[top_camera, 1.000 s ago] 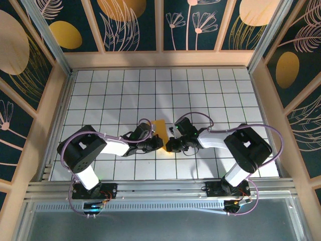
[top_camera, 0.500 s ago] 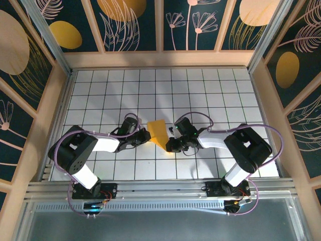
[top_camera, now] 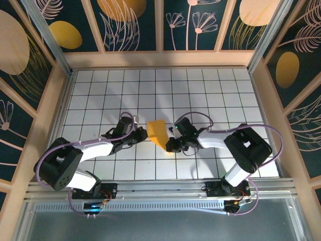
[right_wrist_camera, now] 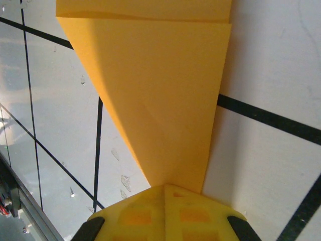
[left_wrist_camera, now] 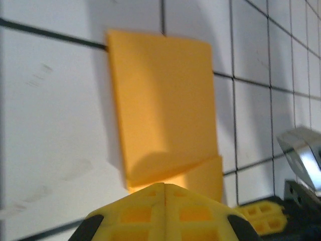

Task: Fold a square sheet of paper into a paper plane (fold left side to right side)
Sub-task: Third fold the triangle at the center of the table.

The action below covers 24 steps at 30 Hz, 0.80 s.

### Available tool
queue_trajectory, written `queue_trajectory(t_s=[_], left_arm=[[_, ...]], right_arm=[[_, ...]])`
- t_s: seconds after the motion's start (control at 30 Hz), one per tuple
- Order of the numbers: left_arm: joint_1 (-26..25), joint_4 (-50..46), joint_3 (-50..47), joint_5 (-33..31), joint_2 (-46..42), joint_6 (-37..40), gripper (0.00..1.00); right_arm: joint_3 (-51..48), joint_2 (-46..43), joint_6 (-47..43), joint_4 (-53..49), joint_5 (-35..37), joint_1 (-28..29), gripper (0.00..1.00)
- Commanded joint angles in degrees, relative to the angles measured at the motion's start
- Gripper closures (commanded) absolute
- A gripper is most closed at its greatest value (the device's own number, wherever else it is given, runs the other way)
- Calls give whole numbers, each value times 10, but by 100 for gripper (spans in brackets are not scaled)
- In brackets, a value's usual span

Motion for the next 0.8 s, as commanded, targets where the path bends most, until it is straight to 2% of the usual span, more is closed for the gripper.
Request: queue_trajectory(t_s=[0.0, 0.23, 0.47, 0.77], left_arm=[[-40, 27, 27, 29, 43, -7, 100], [-75, 53, 82, 43, 135, -12, 100], [-78, 24, 78, 21, 150, -11, 100], [-84, 41, 43, 7, 178, -40, 100]], right_arm=[[-23, 38, -1, -79, 83, 5, 100], [-22, 39, -2, -80, 82, 6, 100], [-16, 38, -2, -74, 74, 6, 100], [19, 6, 7, -63, 34, 9, 100]])
